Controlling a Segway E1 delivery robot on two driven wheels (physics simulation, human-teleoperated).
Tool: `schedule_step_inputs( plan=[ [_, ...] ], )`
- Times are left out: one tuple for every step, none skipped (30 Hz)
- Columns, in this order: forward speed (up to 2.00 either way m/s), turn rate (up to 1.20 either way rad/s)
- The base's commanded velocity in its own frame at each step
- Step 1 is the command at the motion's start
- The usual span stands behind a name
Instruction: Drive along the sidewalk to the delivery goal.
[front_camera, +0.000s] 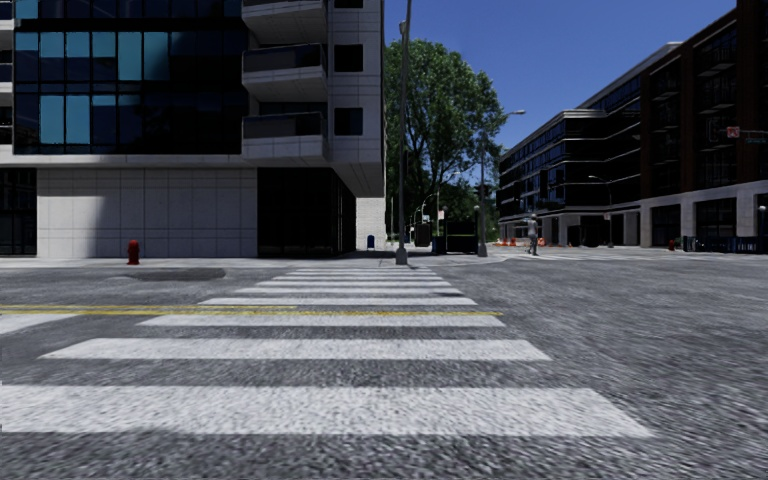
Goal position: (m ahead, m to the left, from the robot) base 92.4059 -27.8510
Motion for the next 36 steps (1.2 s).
schedule_step_inputs(
  plan=[
    [2.00,0.00],
    [2.00,0.00],
    [2.00,0.00],
    [2.00,0.00],
    [2.00,0.00],
    [2.00,0.00],
    [2.00,0.00],
    [2.00,0.00],
    [2.00,0.00],
    [2.00,0.00],
    [2.00,0.00],
    [2.00,0.00],
    [2.00,0.00],
    [2.00,0.00],
    [2.00,0.00],
    [2.00,0.00],
    [2.00,0.00],
    [2.00,0.00],
    [2.00,0.00],
    [2.00,0.00],
    [2.00,0.00],
    [2.00,0.00],
    [2.00,0.00],
    [2.00,0.00],
    [2.00,0.00],
    [2.00,0.00],
    [2.00,0.00],
    [2.00,0.00],
    [2.00,0.00],
    [2.00,0.00],
    [2.00,0.00],
    [2.00,0.00],
    [2.00,0.00],
    [2.00,0.00],
    [2.00,0.00],
    [2.00,0.00]
  ],
)
